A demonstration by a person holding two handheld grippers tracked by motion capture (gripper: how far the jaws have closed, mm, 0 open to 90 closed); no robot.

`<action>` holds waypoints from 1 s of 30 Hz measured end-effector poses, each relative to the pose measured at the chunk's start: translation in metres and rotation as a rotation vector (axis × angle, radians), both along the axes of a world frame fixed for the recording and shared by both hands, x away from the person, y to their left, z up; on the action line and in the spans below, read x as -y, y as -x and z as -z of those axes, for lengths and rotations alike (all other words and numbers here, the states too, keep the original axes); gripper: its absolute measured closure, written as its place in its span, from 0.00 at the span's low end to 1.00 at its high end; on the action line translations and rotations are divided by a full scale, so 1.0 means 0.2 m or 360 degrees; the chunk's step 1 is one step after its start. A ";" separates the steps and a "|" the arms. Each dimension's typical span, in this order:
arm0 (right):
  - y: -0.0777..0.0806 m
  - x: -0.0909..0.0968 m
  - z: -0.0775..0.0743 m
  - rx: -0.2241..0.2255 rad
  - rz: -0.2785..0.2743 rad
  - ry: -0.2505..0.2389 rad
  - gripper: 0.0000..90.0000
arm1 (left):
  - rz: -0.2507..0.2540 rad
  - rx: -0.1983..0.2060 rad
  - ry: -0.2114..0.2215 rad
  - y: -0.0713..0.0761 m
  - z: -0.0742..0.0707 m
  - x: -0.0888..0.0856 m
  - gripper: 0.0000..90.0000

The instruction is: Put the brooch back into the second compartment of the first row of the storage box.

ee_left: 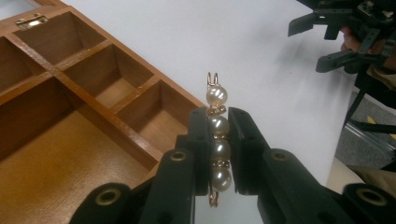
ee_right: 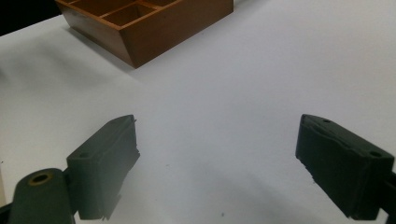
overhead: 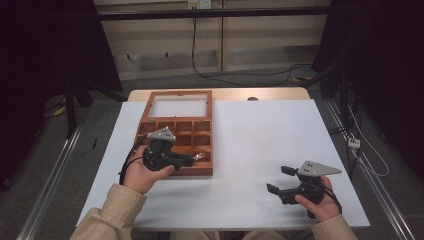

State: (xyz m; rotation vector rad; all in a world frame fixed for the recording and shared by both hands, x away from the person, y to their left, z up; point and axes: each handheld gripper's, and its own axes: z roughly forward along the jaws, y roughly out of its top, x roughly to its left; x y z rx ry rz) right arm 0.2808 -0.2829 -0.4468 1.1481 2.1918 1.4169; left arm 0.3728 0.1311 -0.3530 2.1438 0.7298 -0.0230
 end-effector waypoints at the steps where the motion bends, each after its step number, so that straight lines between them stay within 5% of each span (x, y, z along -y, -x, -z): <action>1: 0.00 0.00 0.00 0.0000 -0.0003 0.0001 0.14 | -0.0009 -0.0003 0.0001 0.00 0.00 0.00 0.89; 30: 0.00 -0.01 0.00 0.0002 -0.0009 0.0002 0.14 | -0.0120 0.0016 -0.0036 -0.10 -0.03 -0.08 0.89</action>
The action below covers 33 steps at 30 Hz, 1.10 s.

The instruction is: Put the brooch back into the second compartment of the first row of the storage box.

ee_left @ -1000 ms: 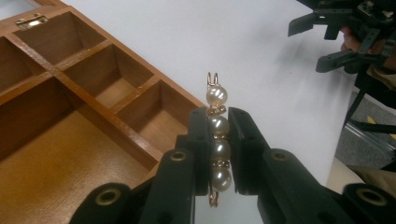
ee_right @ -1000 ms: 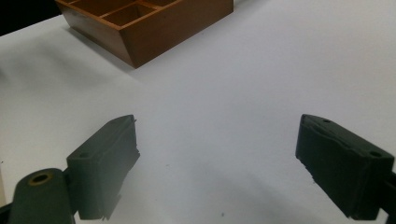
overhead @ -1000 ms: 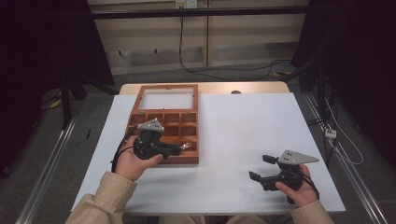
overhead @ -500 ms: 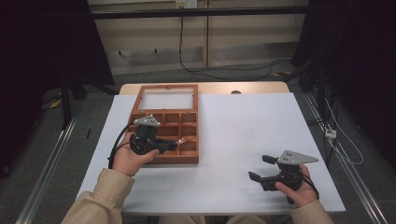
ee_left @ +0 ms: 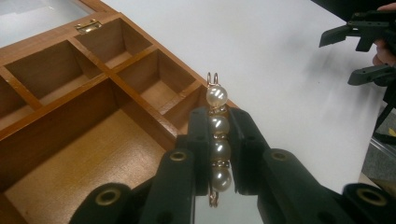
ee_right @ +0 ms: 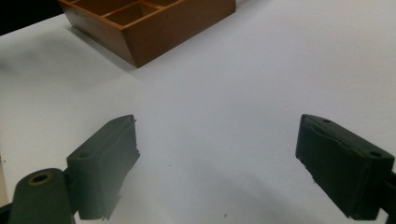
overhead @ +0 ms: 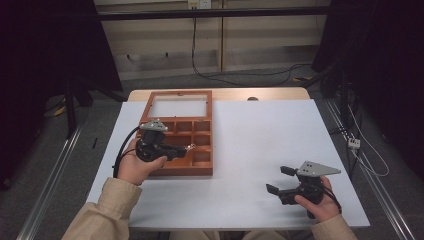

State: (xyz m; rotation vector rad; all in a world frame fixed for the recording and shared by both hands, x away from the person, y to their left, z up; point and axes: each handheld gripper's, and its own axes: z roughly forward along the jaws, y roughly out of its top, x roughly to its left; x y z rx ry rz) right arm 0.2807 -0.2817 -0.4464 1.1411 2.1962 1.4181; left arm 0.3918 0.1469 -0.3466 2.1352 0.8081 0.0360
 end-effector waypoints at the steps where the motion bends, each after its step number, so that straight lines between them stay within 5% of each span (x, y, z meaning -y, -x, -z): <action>1: 0.00 0.00 0.00 0.0000 0.0002 0.0001 0.14 | 0.0000 0.0000 0.0000 0.00 0.00 0.00 0.89; 33: 0.00 0.00 0.00 0.0002 -0.0004 0.0003 0.14 | -0.0109 0.0007 -0.0016 -0.09 -0.02 -0.05 0.89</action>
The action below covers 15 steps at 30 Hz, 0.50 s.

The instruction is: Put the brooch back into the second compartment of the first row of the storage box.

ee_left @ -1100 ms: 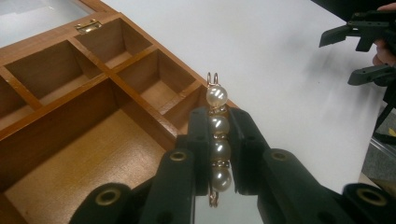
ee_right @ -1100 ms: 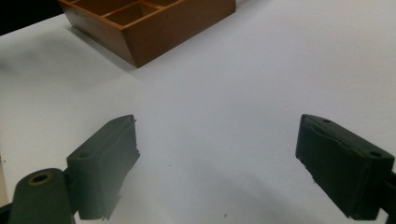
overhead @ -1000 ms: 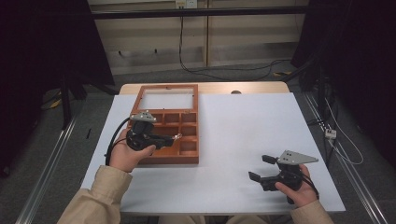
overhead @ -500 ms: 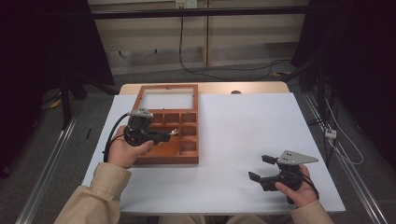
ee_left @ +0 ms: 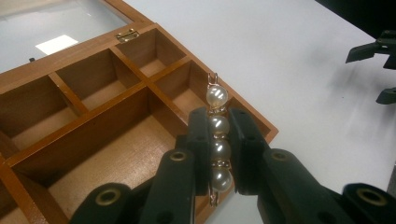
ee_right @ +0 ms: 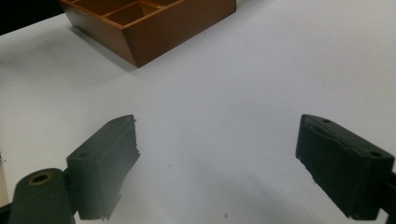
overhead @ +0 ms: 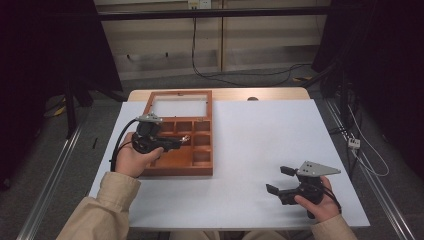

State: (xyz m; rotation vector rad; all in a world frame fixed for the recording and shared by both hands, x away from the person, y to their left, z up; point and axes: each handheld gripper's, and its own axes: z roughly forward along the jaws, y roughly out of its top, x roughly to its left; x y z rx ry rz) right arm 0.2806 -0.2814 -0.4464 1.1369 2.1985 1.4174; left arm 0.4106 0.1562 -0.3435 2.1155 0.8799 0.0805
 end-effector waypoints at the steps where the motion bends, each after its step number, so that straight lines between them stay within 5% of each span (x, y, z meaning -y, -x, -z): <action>1: 0.00 0.00 0.00 -0.0001 0.0001 0.0001 0.14 | -0.0006 -0.0001 0.0003 0.00 0.00 0.00 0.89; 15: 0.00 0.00 0.00 -0.0001 0.0000 0.0001 0.14 | -0.0044 -0.0004 0.0011 -0.03 0.00 -0.03 0.89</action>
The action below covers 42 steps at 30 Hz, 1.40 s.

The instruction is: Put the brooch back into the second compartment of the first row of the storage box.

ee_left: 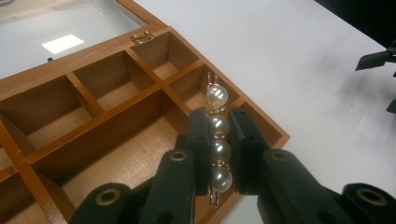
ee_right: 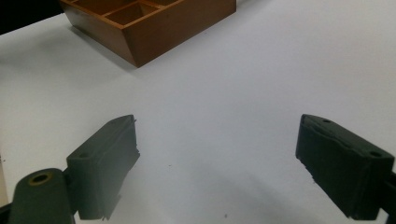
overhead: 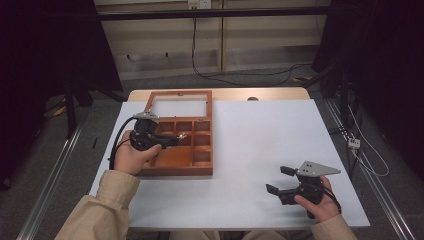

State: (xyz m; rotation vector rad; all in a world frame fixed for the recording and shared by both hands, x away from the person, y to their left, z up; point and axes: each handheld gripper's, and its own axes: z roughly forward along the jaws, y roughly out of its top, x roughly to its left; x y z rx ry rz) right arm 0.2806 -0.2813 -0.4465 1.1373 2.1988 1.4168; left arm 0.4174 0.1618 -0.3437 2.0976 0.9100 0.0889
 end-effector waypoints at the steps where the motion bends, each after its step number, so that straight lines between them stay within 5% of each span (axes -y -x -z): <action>1: 0.00 0.00 0.00 0.0000 0.0000 0.0000 0.14 | -0.0005 0.0002 -0.0003 0.00 0.00 0.00 0.89; 42: 0.00 0.00 0.00 0.0004 -0.0002 -0.0002 0.14 | -0.0112 -0.0003 -0.0029 -0.14 0.02 -0.02 0.89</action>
